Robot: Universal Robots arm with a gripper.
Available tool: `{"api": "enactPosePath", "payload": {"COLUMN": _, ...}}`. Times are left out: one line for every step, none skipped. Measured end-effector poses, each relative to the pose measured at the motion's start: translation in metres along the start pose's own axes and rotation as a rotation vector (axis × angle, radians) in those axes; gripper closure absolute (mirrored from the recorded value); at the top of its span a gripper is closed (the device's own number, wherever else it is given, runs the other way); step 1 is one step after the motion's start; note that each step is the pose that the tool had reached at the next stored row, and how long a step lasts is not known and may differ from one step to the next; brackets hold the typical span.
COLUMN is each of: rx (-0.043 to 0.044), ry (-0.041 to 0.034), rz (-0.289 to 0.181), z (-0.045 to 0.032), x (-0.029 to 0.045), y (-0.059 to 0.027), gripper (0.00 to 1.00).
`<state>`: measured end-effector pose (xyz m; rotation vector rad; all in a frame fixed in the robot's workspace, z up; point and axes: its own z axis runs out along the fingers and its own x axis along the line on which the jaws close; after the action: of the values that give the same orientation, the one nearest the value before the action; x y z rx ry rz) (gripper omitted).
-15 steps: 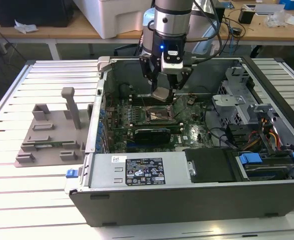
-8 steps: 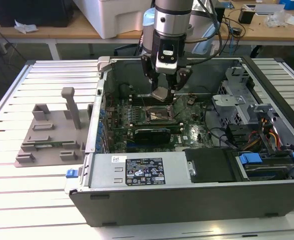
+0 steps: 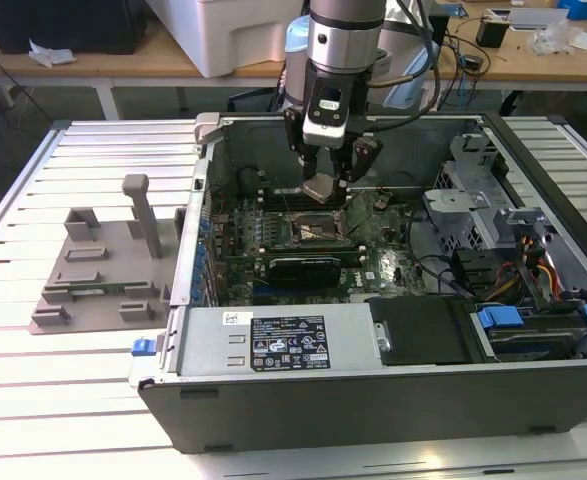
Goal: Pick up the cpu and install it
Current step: 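Place the cpu into insertion slot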
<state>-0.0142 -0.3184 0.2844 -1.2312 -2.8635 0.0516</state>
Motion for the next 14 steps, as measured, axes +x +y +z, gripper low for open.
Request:
{"api": "enactPosePath", "payload": {"rx": 0.0028, "ry": -0.0025, "rz": 0.016, "z": 0.0001, "x": 0.0000, "y": 0.0001, "gripper": 0.45}}
{"api": "enactPosePath", "payload": {"rx": 0.0037, "ry": -0.0034, "rz": 0.020, "z": 0.0001, "x": 0.0000, "y": 0.0001, "gripper": 0.45}}
{"api": "enactPosePath", "payload": {"rx": 0.0045, "ry": -0.0041, "rz": 0.024, "z": 0.0001, "x": 0.0000, "y": 0.0000, "gripper": 0.45}}
{"api": "enactPosePath", "payload": {"rx": 0.0047, "ry": -0.0041, "rz": 0.032, "z": 0.0001, "x": 0.0000, "y": 0.0000, "gripper": 0.45}}
{"api": "enactPosePath", "payload": {"rx": 0.0047, "ry": -0.0039, "rz": 0.035, "z": 0.0002, "x": 0.0001, "y": 0.0000, "gripper": 0.45}}
{"api": "enactPosePath", "payload": {"rx": 0.0047, "ry": -0.0038, "rz": 0.039, "z": 0.0002, "x": 0.0001, "y": 0.0001, "gripper": 0.45}}
{"api": "enactPosePath", "payload": {"rx": 0.0050, "ry": -0.0039, "rz": 0.041, "z": 0.0002, "x": 0.0001, "y": 0.0001, "gripper": 0.45}}
{"api": "enactPosePath", "payload": {"rx": 0.0053, "ry": -0.0045, "rz": 0.042, "z": 0.0003, "x": 0.0001, "y": 0.0001, "gripper": 0.45}}
{"api": "enactPosePath", "payload": {"rx": 0.0057, "ry": -0.0049, "rz": 0.044, "z": 0.0003, "x": 0.0000, "y": 0.0001, "gripper": 0.45}}
{"api": "enactPosePath", "payload": {"rx": 0.0062, "ry": -0.0054, "rz": 0.045, "z": 0.0003, "x": 0.0000, "y": 0.0001, "gripper": 0.45}}
{"api": "enactPosePath", "payload": {"rx": 0.0066, "ry": -0.0057, "rz": 0.047, "z": 0.0002, "x": 0.0000, "y": 0.0001, "gripper": 0.45}}
{"api": "enactPosePath", "payload": {"rx": 0.0072, "ry": -0.0063, "rz": 0.050, "z": 0.0002, "x": 0.0000, "y": 0.0001, "gripper": 0.45}}
{"api": "enactPosePath", "payload": {"rx": 0.0075, "ry": -0.0065, "rz": 0.052, "z": 0.0002, "x": 0.0000, "y": 0.0001, "gripper": 0.45}}
{"api": "enactPosePath", "payload": {"rx": 0.0077, "ry": -0.0066, "rz": 0.056, "z": 0.0002, "x": 0.0001, "y": 0.0001, "gripper": 0.45}}
